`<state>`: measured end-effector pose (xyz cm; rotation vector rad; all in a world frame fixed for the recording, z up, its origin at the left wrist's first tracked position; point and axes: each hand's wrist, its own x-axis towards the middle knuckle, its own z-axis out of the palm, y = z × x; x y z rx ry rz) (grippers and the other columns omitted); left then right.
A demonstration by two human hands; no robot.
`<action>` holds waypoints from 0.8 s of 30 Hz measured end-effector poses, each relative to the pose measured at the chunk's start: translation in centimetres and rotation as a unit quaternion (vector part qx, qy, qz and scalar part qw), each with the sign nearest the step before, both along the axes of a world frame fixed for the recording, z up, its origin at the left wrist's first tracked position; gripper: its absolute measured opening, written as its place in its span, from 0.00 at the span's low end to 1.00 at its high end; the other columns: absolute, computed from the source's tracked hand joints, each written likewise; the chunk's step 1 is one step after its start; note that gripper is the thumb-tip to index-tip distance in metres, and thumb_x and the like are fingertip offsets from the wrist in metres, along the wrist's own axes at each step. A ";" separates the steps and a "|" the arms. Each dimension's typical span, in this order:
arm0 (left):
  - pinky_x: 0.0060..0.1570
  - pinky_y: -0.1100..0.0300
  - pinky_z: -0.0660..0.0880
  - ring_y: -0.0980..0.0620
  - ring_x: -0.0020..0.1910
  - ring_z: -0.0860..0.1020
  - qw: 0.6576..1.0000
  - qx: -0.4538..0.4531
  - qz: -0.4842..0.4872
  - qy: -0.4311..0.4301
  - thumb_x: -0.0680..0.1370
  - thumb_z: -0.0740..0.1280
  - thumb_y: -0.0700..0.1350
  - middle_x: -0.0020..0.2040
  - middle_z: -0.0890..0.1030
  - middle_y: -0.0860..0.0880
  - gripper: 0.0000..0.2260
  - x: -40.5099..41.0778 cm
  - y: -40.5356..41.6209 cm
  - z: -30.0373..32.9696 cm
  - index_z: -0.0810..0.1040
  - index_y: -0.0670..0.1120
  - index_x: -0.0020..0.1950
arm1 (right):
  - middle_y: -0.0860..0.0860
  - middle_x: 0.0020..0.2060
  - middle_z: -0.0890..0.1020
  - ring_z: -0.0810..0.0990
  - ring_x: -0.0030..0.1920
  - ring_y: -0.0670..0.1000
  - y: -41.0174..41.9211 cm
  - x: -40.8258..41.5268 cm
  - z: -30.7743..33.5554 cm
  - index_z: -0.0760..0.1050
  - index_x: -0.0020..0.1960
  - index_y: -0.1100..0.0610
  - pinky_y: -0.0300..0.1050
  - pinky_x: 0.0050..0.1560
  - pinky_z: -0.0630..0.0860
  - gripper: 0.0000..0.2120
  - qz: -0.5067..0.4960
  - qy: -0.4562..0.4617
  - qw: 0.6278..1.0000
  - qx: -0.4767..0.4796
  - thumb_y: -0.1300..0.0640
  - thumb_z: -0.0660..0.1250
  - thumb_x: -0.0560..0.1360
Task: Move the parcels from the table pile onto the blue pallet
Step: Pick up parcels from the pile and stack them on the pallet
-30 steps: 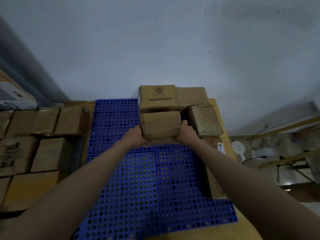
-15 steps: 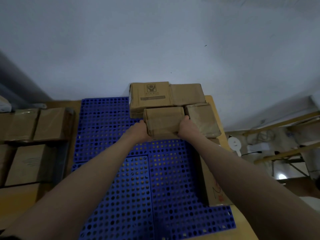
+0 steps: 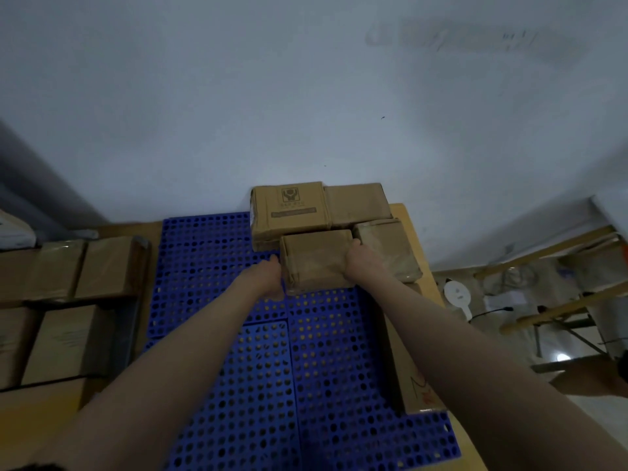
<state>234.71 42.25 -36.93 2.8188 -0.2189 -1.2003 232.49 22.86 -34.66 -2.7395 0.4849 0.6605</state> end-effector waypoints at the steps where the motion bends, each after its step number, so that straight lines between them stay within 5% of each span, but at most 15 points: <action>1: 0.47 0.54 0.78 0.46 0.50 0.78 1.000 0.007 -0.007 -0.011 0.76 0.72 0.47 0.64 0.74 0.42 0.42 -0.2 0.2 0.5 0.47 0.42 0.80 | 0.58 0.60 0.76 0.77 0.58 0.58 0.1 -0.3 0.5 0.64 0.69 0.62 0.46 0.42 0.69 0.20 0.015 -0.002 1.000 -0.010 0.64 0.62 0.79; 10: 0.49 0.51 0.76 0.43 0.58 0.76 0.996 0.030 -0.024 -0.076 0.75 0.73 0.46 0.65 0.73 0.43 0.36 -4.0 3.9 6.8 0.57 0.47 0.77 | 0.57 0.56 0.76 0.75 0.46 0.56 2.1 -4.5 6.4 0.68 0.67 0.60 0.48 0.37 0.72 0.18 0.151 0.001 0.988 -0.027 0.64 0.63 0.78; 15: 0.60 0.47 0.75 0.44 0.60 0.75 0.997 0.036 -0.009 -0.075 0.77 0.72 0.48 0.68 0.70 0.45 0.29 -7.9 7.8 10.7 0.63 0.47 0.74 | 0.58 0.63 0.76 0.77 0.60 0.58 4.9 -7.3 9.5 0.69 0.69 0.60 0.51 0.58 0.78 0.23 0.215 0.000 0.977 -0.005 0.59 0.70 0.76; 21: 0.62 0.53 0.73 0.46 0.65 0.73 0.994 -0.001 0.038 -0.100 0.77 0.71 0.53 0.71 0.70 0.48 0.29 -13.9 14.1 14.4 0.65 0.47 0.74 | 0.57 0.65 0.74 0.76 0.60 0.58 9.2 -11.2 12.6 0.68 0.70 0.59 0.51 0.56 0.77 0.25 0.296 0.005 0.953 0.059 0.56 0.70 0.76; 24: 0.54 0.58 0.73 0.48 0.61 0.74 0.991 -0.017 0.070 -0.113 0.76 0.71 0.54 0.67 0.73 0.47 0.26 -17.5 17.4 15.8 0.70 0.46 0.71 | 0.60 0.66 0.74 0.77 0.60 0.60 11.7 -13.3 13.7 0.67 0.71 0.62 0.55 0.55 0.78 0.25 0.338 0.012 0.940 0.051 0.56 0.69 0.78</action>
